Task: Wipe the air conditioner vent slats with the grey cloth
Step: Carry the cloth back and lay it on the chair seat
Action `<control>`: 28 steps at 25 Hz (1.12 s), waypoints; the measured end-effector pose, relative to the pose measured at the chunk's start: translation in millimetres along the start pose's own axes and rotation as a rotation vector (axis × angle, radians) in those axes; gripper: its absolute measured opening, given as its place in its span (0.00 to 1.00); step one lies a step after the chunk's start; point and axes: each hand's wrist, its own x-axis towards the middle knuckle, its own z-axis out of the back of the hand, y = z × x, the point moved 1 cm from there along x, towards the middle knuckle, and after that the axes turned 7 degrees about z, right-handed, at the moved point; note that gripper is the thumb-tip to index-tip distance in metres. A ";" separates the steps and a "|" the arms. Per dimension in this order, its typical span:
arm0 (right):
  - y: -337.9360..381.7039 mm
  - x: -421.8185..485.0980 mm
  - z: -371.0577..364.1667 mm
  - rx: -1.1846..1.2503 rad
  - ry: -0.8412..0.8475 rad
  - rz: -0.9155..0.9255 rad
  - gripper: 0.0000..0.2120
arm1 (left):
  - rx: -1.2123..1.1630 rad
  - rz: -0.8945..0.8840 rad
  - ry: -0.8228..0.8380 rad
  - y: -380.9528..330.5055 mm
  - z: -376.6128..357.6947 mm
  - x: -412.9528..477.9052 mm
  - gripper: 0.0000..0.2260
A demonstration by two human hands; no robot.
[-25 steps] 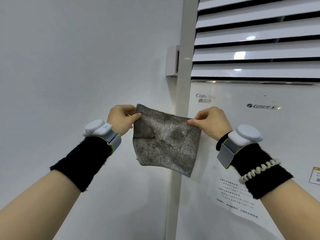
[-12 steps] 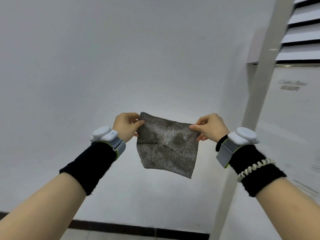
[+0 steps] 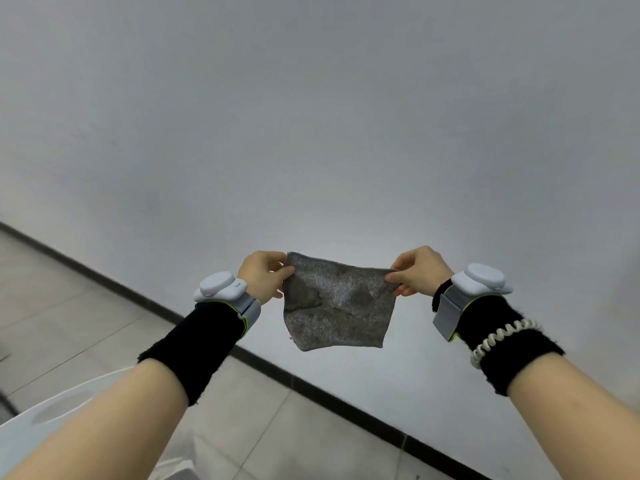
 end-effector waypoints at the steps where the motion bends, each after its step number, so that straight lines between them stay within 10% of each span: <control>1: 10.3 1.6 -23.7 0.001 0.038 0.007 0.12 | 0.009 0.033 -0.022 18.9 18.7 -7.4 0.05; 15: 97.7 -61.9 -304.6 0.053 0.422 0.056 0.08 | 0.133 0.439 -0.193 219.6 198.1 -152.0 0.06; 28: 76.2 -154.6 -403.2 -0.056 0.826 0.083 0.09 | 0.165 0.728 -0.370 297.7 193.6 -293.4 0.06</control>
